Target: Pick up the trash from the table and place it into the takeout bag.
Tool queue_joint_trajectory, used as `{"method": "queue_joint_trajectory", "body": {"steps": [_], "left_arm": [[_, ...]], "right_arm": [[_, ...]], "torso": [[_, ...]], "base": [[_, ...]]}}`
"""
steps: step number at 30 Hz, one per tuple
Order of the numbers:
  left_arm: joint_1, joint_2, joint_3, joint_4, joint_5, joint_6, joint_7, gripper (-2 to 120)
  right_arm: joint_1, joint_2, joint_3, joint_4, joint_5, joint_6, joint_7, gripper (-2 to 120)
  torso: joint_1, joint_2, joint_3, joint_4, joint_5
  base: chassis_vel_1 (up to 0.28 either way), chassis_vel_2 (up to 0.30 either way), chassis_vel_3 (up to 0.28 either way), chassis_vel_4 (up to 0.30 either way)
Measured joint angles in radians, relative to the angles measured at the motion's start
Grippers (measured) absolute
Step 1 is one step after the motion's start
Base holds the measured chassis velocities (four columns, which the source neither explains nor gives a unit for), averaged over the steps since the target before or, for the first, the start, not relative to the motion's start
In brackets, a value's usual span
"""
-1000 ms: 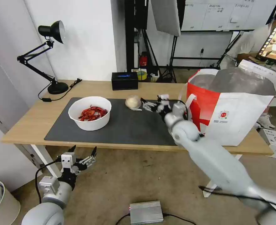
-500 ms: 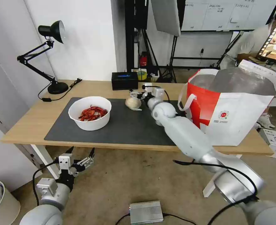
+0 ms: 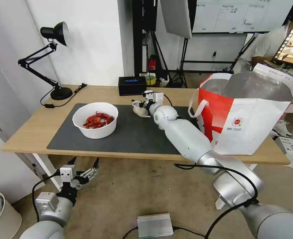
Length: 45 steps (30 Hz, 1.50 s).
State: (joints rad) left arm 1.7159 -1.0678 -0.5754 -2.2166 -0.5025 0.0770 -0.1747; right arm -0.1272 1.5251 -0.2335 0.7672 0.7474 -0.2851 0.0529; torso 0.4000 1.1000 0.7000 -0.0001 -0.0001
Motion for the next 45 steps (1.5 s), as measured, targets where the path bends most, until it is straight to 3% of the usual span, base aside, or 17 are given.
{"method": "queue_joint_trajectory", "body": {"steps": [21,24,28,35,36,45], "left_arm": [[0.025,-0.016,-0.009,-0.014,0.014,-0.007,0.0,100],[0.027,-0.017,-0.011,-0.015,0.014,-0.007,0.0,100],[0.028,-0.017,-0.012,-0.015,0.014,-0.007,0.0,100],[0.031,-0.017,-0.016,-0.021,0.013,-0.008,0.0,100],[0.031,-0.017,-0.016,-0.021,0.013,-0.008,0.0,100],[0.033,-0.015,-0.018,-0.03,0.012,-0.009,0.0,100]], "right_arm": [[-0.014,0.027,0.026,-0.061,-0.055,-0.005,-0.006,96],[-0.02,0.027,0.03,-0.061,-0.054,-0.014,-0.005,84],[-0.023,0.026,0.031,-0.061,-0.053,-0.018,-0.001,76],[-0.034,0.006,0.03,-0.02,-0.037,-0.023,0.012,44],[-0.034,0.006,0.03,-0.02,-0.037,-0.023,0.012,44],[-0.09,-0.093,0.006,0.209,0.015,-0.036,0.105,10]], "torso": [[0.0,0.0,0.0,0.0,0.0001],[0.0,0.0,0.0,0.0,0.0001],[0.0,0.0,0.0,0.0,0.0001],[0.0,0.0,0.0,0.0001,0.0001],[0.0,0.0,0.0,0.0001,0.0001],[0.0,0.0,0.0,0.0001,0.0002]], "base": [[0.0,0.0,0.0,0.0],[0.0,0.0,0.0,0.0],[0.0,0.0,0.0,0.0],[0.0,0.0,0.0,0.0],[0.0,0.0,0.0,0.0],[0.0,0.0,0.0,0.0]]}}
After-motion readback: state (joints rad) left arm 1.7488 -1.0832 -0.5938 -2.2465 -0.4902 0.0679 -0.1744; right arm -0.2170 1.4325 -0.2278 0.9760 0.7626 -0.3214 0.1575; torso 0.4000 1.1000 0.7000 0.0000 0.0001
